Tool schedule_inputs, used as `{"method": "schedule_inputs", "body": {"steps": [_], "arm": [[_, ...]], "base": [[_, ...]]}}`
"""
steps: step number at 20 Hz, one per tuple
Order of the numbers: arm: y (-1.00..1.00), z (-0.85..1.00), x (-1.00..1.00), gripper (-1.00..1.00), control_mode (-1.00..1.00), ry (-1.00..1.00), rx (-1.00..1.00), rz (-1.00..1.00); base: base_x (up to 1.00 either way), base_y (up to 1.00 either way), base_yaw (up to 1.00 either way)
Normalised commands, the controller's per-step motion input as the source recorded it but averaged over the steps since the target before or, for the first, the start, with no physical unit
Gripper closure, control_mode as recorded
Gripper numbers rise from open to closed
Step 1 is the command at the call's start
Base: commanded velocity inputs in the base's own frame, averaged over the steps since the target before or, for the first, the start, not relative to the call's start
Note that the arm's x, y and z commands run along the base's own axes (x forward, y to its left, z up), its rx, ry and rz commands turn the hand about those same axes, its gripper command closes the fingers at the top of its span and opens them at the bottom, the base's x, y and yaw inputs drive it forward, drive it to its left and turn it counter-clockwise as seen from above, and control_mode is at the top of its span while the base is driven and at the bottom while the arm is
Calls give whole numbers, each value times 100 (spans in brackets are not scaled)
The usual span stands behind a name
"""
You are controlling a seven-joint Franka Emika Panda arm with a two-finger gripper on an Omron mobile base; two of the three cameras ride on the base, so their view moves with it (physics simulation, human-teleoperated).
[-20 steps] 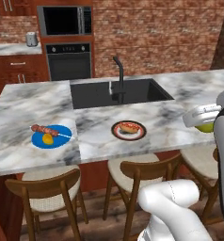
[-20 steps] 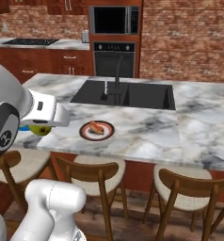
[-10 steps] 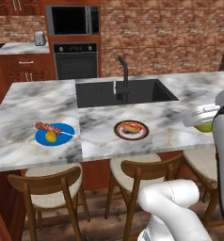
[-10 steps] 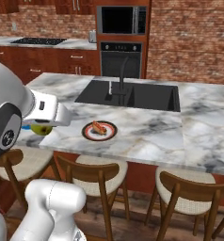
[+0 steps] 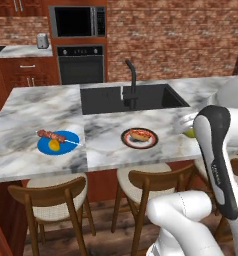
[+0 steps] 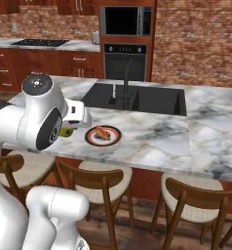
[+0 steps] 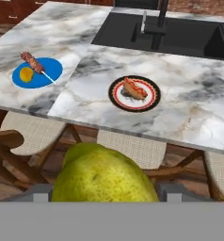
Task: Pick up the pear and mango from the fridge and place one fruit on each plate on the dining counter.
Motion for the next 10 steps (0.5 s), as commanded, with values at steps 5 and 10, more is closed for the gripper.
{"method": "schedule_inputs", "body": {"steps": [5,10], "arm": [[2,-64,100,100,-100,3,0,8],[0,-41,100,100,-100,5,0,0]], "base": [[0,0,0],[0,0,0]]}}
